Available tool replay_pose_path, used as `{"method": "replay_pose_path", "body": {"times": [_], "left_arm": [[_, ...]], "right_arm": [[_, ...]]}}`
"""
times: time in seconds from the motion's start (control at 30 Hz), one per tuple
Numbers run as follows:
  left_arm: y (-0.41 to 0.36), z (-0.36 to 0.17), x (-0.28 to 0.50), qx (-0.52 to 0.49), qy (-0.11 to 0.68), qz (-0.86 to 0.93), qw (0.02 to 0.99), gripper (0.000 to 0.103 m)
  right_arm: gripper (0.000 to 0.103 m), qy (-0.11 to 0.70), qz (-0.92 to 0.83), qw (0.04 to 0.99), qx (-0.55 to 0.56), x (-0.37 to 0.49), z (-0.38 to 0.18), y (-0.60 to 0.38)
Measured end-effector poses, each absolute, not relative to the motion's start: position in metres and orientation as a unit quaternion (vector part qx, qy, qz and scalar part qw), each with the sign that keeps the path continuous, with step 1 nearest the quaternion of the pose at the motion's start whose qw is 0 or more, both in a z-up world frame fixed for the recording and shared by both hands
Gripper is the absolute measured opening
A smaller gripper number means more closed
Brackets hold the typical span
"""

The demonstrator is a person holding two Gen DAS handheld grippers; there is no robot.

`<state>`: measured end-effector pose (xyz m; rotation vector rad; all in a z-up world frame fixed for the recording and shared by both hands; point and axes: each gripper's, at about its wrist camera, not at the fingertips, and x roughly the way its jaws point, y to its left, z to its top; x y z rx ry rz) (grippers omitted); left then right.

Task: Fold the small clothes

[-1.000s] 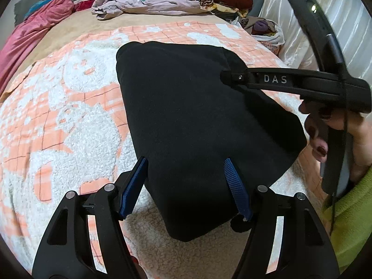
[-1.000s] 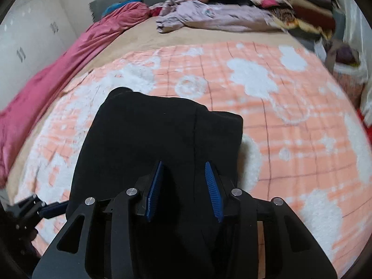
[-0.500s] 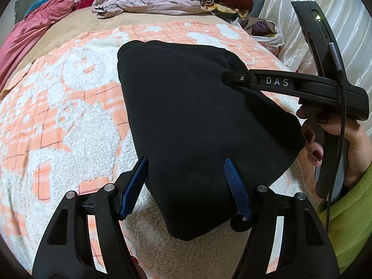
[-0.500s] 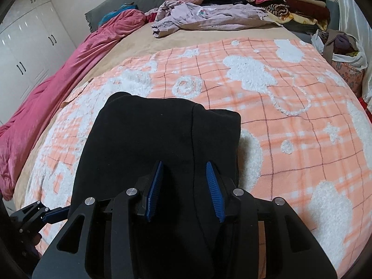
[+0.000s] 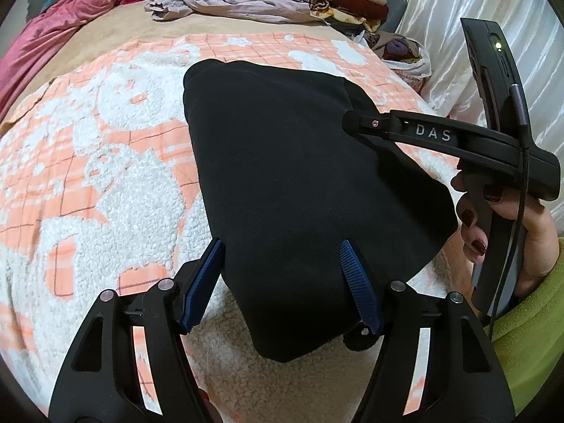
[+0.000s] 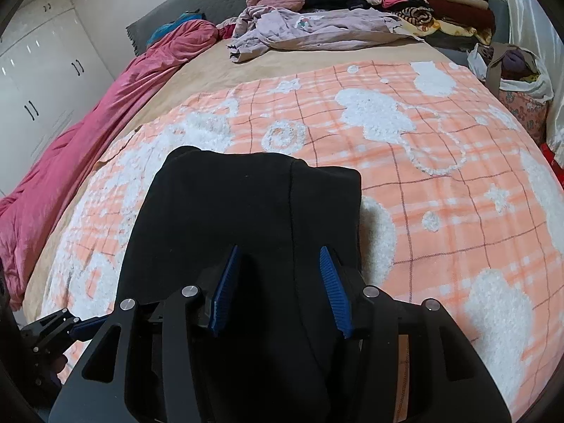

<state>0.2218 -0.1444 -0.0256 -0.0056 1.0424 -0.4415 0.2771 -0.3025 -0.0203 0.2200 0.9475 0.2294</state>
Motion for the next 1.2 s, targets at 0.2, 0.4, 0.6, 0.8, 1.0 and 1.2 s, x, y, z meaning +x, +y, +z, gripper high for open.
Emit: {"method": "replay_pose_path", "body": {"times": [0.2,0.4,0.6,0.8,1.0,1.2], "left_arm": [[-0.142,-0.022,0.217,-0.006,0.491,-0.21,0.845,0.059],[-0.14,-0.017,0.212,-0.009,0.487,-0.209,0.848,0.059],[-0.135,-0.008,0.209,-0.007,0.478,-0.206,0.854,0.061],[-0.129,0.003,0.204,-0.004,0.466,-0.198,0.862,0.071],[-0.12,0.016,0.197,0.002,0.448,-0.183,0.875,0.085],[-0.117,0.025,0.196,0.0,0.44,-0.173,0.881,0.094]], "right_arm": [[0.05,0.447,0.107,0.882,0.11,0.273,-0.014,-0.304],[0.051,0.434,0.107,0.887,0.111,0.266,-0.002,-0.305],[0.061,0.417,0.106,0.896,0.111,0.256,0.014,-0.31],[0.07,0.399,0.101,0.905,0.112,0.238,0.029,-0.316],[0.083,0.371,0.089,0.919,0.098,0.213,0.05,-0.318],[0.089,0.344,0.078,0.932,0.085,0.198,0.068,-0.319]]}}
